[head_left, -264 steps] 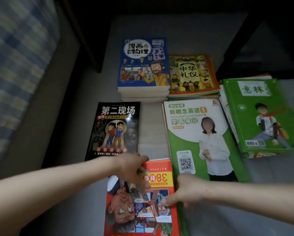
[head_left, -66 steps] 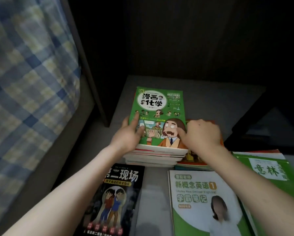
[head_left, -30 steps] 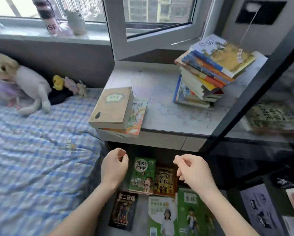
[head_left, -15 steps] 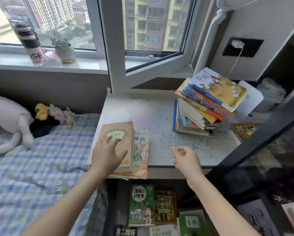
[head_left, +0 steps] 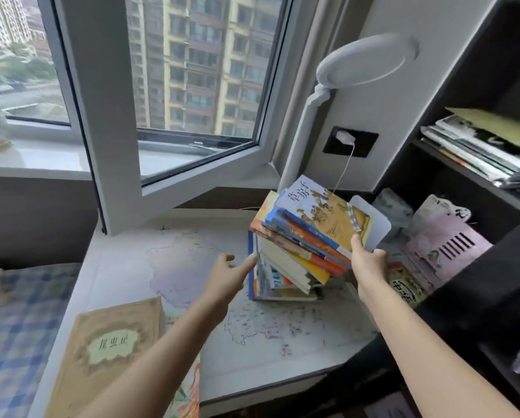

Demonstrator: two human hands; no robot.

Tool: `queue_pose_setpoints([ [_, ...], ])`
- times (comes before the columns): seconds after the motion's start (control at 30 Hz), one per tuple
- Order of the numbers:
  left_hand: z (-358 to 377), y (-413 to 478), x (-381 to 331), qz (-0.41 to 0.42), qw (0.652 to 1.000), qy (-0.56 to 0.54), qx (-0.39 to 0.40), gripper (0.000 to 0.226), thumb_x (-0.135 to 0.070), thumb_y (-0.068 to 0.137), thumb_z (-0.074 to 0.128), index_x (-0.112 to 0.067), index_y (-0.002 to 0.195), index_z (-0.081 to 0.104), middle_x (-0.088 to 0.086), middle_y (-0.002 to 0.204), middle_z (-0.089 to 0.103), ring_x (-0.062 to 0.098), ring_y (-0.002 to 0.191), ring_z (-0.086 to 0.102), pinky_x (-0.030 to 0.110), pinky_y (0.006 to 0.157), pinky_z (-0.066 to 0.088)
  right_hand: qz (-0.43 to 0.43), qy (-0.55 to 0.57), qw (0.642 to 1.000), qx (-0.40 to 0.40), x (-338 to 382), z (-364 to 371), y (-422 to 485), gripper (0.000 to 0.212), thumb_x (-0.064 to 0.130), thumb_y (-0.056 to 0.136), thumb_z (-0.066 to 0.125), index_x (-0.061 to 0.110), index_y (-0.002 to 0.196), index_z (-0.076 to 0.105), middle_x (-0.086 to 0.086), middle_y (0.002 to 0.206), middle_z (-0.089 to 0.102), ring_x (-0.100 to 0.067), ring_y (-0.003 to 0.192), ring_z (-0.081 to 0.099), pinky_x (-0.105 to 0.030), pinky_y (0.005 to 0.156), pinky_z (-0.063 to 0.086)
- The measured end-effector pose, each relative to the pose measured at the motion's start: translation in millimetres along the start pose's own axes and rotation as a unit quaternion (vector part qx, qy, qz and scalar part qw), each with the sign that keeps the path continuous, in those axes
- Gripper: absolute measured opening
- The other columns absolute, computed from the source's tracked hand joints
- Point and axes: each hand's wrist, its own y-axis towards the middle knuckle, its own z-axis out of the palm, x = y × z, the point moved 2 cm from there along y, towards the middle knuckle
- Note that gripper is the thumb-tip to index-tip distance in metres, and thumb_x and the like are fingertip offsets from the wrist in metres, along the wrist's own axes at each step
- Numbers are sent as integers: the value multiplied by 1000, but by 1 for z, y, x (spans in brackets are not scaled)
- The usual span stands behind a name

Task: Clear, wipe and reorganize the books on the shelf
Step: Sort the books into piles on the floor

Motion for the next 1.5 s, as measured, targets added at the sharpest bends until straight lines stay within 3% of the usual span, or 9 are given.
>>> queue_pose_setpoints([
  [0.27, 41, 93, -16, -41, 995, -89, 6, 78, -54, 81, 67, -1, 133, 44, 15, 127, 54, 25, 108, 59, 35, 85, 56, 122, 141, 978, 88, -30, 31, 110, 88, 77, 59, 69, 22, 126, 57, -6, 130, 58, -30, 115, 56, -41, 91, 47],
  [0.53, 62, 124, -15, -16, 982, -186, -37, 18, -16, 98, 52, -2, 108, 55, 13, 91, 61, 18, 74, 57, 28, 68, 50, 151, 237, 933, 225, -25, 47, 110, 49, 60, 90, 48, 21, 114, 63, -17, 105, 71, -38, 95, 68, -63, 84, 50],
  [0.7, 68, 124, -13, -40, 972, -216, -80, 19, -19, 103, 41, -6, 94, 50, 15, 89, 58, 22, 71, 60, 29, 61, 54, 177, 274, 904, 278, -29, 48, 82, 46, 57, 91, 49, 17, 108, 62, -21, 109, 68, -40, 101, 65, -60, 91, 48],
  [0.9, 77, 80, 8, -62, 964, -254, 49, 55, -54, 97, 38, -8, 121, 58, 18, 117, 65, 29, 90, 65, 39, 72, 53, 217, 311, 864, 332, -58, 55, 6, 46, 37, 80, 69, 6, 113, 63, -21, 110, 67, -37, 102, 63, -54, 90, 51],
  [1.03, 49, 56, 21, -39, 961, -235, 140, 66, -65, 87, 44, -18, 131, 56, 11, 124, 65, 30, 111, 64, 47, 94, 50, 195, 263, 891, 314, -75, 39, -33, 37, 34, 76, 71, 9, 102, 67, -14, 84, 71, -31, 83, 64, -48, 91, 50],
  [1.17, 29, 12, 43, -87, 942, -303, 112, 70, -56, 68, 67, -14, 124, 64, 15, 120, 66, 31, 107, 65, 46, 90, 54, 154, 197, 915, 316, -93, 12, -79, 24, 28, 80, 71, 12, 98, 69, -7, 78, 73, -25, 72, 65, -32, 61, 52],
  [1.27, 19, -31, 76, -141, 933, -322, 72, 67, -49, 62, 73, -12, 118, 68, 14, 114, 69, 28, 94, 69, 40, 71, 58, 144, 160, 925, 313, -113, -6, -114, 33, 24, 78, 75, 12, 108, 69, -9, 97, 74, -27, 89, 69, -33, 65, 55],
  [1.4, 7, -89, 121, -143, 939, -312, 32, 69, -47, 63, 71, -13, 122, 65, 13, 120, 66, 31, 109, 63, 46, 93, 50, 124, 161, 927, 314, -141, -38, -169, 34, 17, 78, 75, 26, 109, 64, 0, 104, 73, -22, 97, 68, -34, 74, 56],
  [1.5, 2, -134, 142, -110, 945, -301, 66, 57, -48, 72, 63, -20, 121, 65, 9, 116, 69, 27, 104, 66, 43, 82, 52, 110, 158, 931, 311, -161, -67, -206, 44, 23, 63, 79, 31, 104, 65, 7, 109, 72, -18, 104, 66, -41, 94, 50],
])
